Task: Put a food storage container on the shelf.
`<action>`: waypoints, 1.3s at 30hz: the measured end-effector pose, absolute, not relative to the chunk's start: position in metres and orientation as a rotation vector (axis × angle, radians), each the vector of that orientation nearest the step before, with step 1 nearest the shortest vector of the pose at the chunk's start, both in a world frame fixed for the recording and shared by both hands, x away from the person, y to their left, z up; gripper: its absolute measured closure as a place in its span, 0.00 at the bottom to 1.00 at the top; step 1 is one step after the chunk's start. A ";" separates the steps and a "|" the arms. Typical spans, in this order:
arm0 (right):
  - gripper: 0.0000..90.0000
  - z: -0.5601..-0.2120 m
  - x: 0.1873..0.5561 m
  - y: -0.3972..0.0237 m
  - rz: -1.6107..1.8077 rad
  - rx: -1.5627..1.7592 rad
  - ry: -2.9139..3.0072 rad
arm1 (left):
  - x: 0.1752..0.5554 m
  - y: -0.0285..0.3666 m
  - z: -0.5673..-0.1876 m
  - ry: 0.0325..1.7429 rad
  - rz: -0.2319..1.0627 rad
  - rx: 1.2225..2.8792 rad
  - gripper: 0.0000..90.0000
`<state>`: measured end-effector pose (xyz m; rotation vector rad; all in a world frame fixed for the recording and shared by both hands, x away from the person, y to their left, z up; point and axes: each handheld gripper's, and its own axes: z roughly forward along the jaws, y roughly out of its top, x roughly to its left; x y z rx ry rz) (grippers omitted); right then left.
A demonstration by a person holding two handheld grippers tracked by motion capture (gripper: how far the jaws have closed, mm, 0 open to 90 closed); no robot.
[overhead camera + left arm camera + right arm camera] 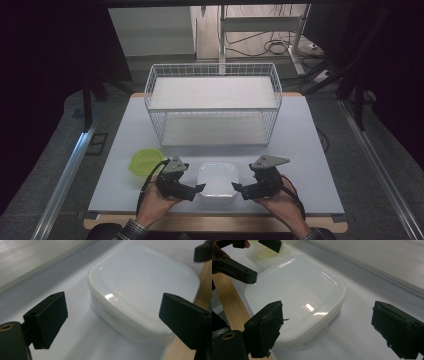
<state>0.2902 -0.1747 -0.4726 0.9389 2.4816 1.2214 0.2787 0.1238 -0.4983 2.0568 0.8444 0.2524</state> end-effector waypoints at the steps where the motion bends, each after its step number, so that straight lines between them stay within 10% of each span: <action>1: 0.14 -0.474 0.293 -0.170 1.214 0.942 2.500 | 0.281 0.122 -0.498 0.841 0.242 2.051 0.11; 24: 0.45 -0.482 0.293 -0.167 1.247 1.195 2.661 | 0.276 0.118 -0.500 0.895 -0.062 2.085 0.29; 31: 0.72 -0.475 0.287 -0.175 1.300 1.328 2.564 | 0.266 0.128 -0.491 0.977 -0.020 2.028 0.67; 39: 0.86 -0.471 0.285 -0.178 1.347 1.329 2.449 | 0.264 0.130 -0.488 1.033 0.055 1.960 0.87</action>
